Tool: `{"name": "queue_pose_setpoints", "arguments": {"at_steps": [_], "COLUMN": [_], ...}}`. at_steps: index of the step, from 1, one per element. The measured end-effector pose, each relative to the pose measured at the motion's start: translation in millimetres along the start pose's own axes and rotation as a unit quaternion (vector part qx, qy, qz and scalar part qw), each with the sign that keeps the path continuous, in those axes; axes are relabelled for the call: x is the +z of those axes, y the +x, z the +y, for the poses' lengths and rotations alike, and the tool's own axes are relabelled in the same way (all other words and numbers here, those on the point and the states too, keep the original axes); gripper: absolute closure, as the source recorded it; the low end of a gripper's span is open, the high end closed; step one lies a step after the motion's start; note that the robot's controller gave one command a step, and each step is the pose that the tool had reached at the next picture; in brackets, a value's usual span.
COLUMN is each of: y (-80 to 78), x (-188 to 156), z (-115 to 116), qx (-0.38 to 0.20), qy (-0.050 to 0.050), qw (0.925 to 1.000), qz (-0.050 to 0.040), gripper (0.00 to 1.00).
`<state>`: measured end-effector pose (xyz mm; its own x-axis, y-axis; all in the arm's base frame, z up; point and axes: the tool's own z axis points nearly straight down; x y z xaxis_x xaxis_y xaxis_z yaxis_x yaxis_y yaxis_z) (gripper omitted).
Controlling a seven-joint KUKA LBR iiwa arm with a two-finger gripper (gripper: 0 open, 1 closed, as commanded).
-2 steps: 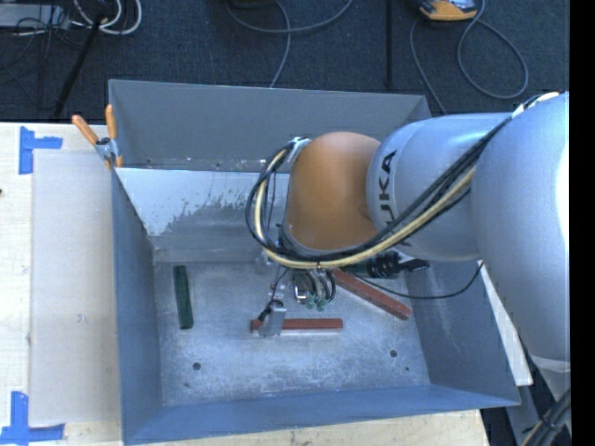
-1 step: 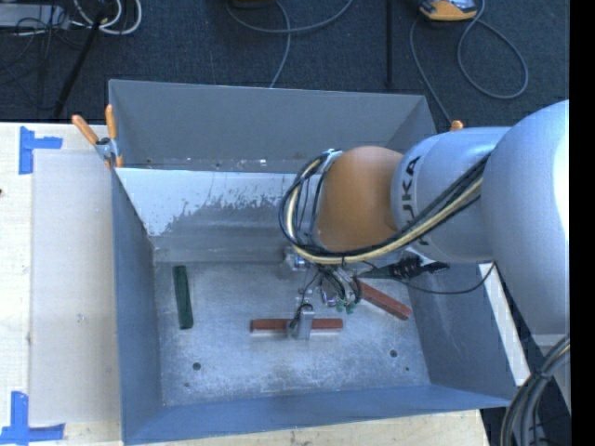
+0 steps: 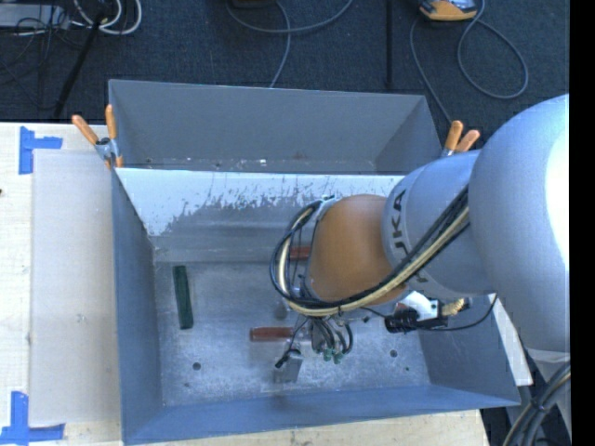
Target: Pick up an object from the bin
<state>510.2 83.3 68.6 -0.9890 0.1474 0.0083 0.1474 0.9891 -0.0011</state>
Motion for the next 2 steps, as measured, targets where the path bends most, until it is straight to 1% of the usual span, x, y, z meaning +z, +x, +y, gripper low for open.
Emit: {"name": "queue_pose_setpoints", "arguments": {"at_steps": [1,2], "y": [-2.6,-3.6], "x": [-1,-145], "z": [-1,9], "qx": [0.002,0.010], "qy": [-0.001,-0.002], "qw": [1.0000,0.9999], "qz": [-0.0027,-0.0079], "gripper": [1.00,1.00]}}
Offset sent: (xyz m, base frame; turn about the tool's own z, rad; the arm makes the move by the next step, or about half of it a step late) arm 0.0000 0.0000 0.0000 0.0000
